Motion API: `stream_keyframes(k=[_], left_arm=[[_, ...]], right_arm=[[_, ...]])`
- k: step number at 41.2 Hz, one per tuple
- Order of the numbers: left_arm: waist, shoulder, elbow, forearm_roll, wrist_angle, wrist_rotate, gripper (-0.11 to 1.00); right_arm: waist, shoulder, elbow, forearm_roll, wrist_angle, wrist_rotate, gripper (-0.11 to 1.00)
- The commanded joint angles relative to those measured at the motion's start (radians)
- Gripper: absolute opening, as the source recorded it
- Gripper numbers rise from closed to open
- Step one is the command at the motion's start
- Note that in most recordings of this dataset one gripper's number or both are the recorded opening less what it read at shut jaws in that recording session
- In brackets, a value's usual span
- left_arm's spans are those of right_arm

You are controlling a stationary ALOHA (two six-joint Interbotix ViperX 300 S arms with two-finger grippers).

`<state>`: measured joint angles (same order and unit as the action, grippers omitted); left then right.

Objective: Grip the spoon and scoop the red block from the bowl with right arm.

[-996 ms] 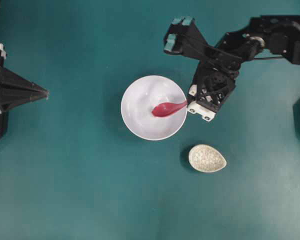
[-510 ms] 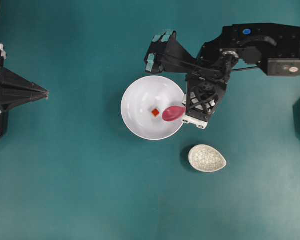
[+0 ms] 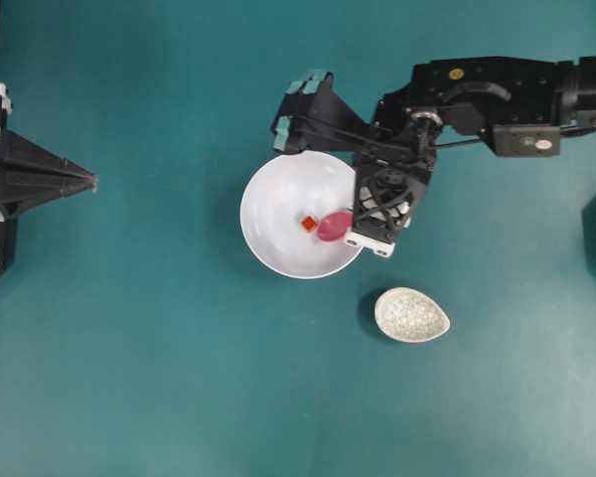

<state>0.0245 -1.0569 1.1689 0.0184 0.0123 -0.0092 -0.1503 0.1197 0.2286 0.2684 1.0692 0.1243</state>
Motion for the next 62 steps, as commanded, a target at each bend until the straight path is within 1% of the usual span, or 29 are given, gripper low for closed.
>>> stream_keyframes(k=[1, 13, 34, 39, 44, 54, 62], left_arm=[[0.012, 0.003, -0.028, 0.005, -0.003, 0.002, 0.0], [0.017, 0.003, -0.029, 0.005, -0.003, 0.002, 0.0], [0.017, 0.003, -0.029, 0.005, -0.003, 0.002, 0.0], [0.015, 0.003, -0.031, 0.005, -0.003, 0.002, 0.0], [0.017, 0.003, -0.031, 0.005, -0.003, 0.002, 0.0], [0.017, 0.003, -0.029, 0.003, -0.003, 0.0, 0.0], [0.017, 0.002, -0.029, 0.005, -0.003, 0.002, 0.0]], right_arm=[[0.0, 0.002, -0.044, -0.006, -0.025, -0.002, 0.22], [0.0, 0.041, -0.092, -0.021, -0.072, 0.0, 0.22], [0.003, 0.044, -0.089, -0.029, -0.172, 0.012, 0.22], [0.009, 0.043, -0.084, -0.041, -0.192, 0.012, 0.22], [0.014, 0.034, -0.071, -0.054, -0.218, 0.014, 0.22], [0.031, 0.002, -0.009, -0.055, -0.287, 0.017, 0.22], [0.055, -0.041, 0.074, -0.055, -0.405, 0.018, 0.22]])
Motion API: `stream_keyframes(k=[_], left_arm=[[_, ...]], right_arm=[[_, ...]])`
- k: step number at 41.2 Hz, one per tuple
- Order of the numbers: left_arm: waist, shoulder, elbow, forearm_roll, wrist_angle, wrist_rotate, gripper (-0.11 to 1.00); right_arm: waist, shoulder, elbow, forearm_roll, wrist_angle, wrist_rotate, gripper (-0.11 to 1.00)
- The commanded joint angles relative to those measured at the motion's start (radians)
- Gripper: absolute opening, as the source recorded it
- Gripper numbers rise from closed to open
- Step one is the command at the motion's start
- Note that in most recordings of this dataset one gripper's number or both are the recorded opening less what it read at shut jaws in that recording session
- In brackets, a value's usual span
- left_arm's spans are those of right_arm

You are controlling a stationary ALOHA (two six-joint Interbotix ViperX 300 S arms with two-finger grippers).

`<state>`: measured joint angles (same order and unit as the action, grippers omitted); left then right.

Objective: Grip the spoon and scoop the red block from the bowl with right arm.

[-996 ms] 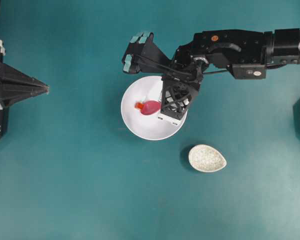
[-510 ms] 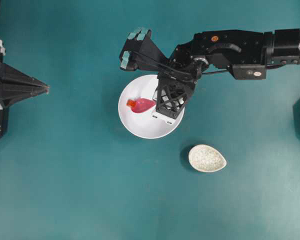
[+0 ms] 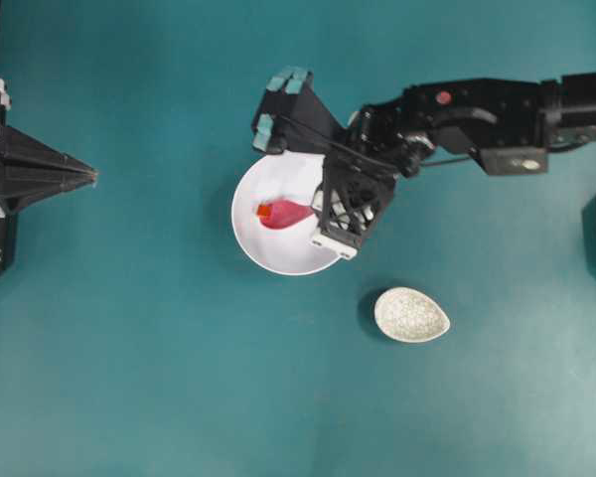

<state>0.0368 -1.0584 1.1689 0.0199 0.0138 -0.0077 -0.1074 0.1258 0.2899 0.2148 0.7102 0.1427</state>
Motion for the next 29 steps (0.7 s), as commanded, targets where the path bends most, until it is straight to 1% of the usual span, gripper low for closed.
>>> stream_keyframes(k=[1, 7, 18, 24, 29], left_arm=[[0.003, 0.005, -0.031, 0.002, -0.005, -0.002, 0.0], [0.005, 0.005, -0.029, 0.002, -0.005, -0.002, 0.0], [0.005, 0.005, -0.031, 0.003, -0.006, -0.002, 0.0], [0.005, 0.005, -0.031, 0.002, -0.008, -0.002, 0.0], [0.005, 0.003, -0.031, 0.002, -0.009, -0.003, 0.0]], right_arm=[[0.014, -0.051, 0.02, 0.0, -0.057, 0.0, 0.22], [0.031, -0.083, 0.077, 0.0, -0.138, 0.0, 0.22], [0.048, -0.135, 0.16, 0.003, -0.241, 0.002, 0.22], [0.051, -0.17, 0.215, 0.003, -0.322, 0.02, 0.22], [0.051, -0.215, 0.275, 0.005, -0.413, 0.04, 0.22]])
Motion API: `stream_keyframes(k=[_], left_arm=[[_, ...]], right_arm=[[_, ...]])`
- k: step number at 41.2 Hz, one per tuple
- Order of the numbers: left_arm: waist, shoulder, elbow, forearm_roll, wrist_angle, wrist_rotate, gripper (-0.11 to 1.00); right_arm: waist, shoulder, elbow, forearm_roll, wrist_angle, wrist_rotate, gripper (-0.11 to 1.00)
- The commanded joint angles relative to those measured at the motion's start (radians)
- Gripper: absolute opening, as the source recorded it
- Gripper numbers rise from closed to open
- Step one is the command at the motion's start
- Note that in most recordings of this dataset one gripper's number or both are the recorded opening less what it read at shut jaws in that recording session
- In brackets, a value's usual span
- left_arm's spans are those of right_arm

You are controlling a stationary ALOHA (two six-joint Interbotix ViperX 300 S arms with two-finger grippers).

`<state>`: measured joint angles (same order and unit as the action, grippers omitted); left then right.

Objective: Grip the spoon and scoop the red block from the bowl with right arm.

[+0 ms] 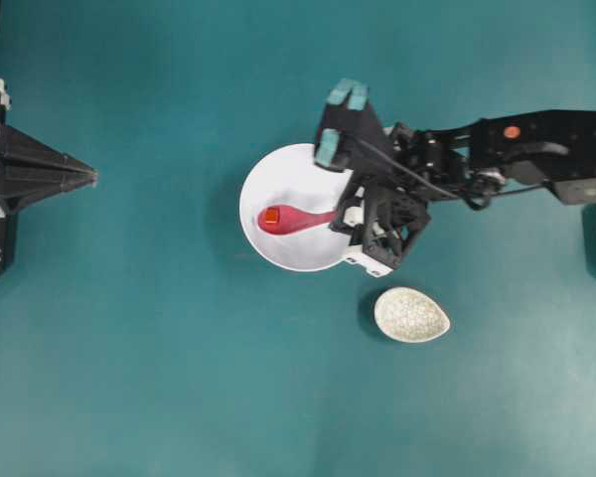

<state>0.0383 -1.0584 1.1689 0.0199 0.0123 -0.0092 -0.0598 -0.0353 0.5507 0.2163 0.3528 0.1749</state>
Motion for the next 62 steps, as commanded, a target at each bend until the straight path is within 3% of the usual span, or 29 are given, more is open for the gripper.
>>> stream_keyframes(k=[1, 19, 42, 62], left_arm=[[0.003, 0.005, -0.031, 0.002, -0.008, -0.002, 0.0], [0.003, 0.002, -0.031, 0.002, -0.008, -0.008, 0.0], [0.003, -0.017, -0.034, 0.0, 0.032, -0.021, 0.0], [0.003, -0.023, -0.037, 0.0, 0.06, -0.021, 0.0]], right_arm=[[0.005, -0.06, 0.023, 0.003, -0.067, 0.011, 0.22], [0.029, -0.218, 0.167, 0.006, -0.272, 0.023, 0.22], [0.015, -0.4, 0.118, -0.006, -0.184, 0.009, 0.22], [0.009, -0.423, 0.123, -0.008, -0.172, 0.012, 0.22]])
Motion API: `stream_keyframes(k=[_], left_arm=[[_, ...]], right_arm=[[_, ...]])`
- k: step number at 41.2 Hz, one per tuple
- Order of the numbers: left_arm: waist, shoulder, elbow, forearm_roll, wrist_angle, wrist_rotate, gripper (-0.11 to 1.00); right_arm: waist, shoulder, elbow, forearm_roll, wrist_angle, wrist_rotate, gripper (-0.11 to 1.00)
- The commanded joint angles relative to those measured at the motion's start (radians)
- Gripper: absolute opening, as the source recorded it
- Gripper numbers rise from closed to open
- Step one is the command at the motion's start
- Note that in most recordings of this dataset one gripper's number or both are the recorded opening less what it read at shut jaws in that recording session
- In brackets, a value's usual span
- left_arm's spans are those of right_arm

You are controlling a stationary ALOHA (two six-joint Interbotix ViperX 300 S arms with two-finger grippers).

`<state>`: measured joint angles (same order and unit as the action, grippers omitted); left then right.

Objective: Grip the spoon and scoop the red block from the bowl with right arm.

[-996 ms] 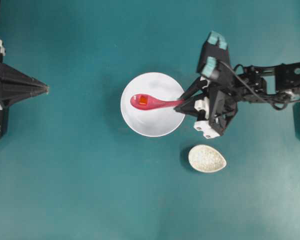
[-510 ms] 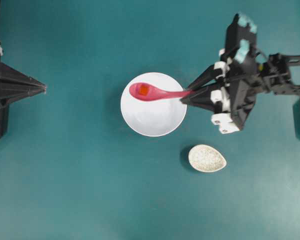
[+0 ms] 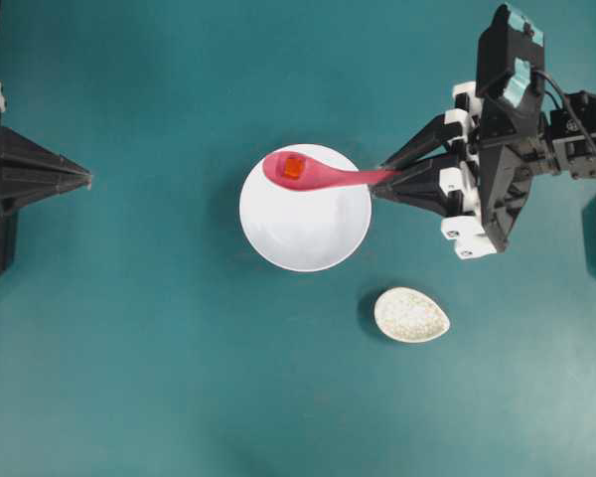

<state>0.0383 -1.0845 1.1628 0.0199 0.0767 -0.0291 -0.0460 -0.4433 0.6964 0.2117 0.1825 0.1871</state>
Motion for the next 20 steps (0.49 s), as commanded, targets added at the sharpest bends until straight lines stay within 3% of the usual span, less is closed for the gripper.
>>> stream_keyframes(k=[1, 20], left_arm=[[0.003, 0.002, -0.031, 0.0, -0.005, -0.002, 0.0], [0.003, -0.018, -0.035, 0.0, -0.003, 0.011, 0.0]], right_arm=[[-0.005, -0.014, -0.021, -0.003, -0.002, 0.0, 0.22], [-0.005, -0.014, -0.021, -0.029, -0.002, -0.002, 0.22]])
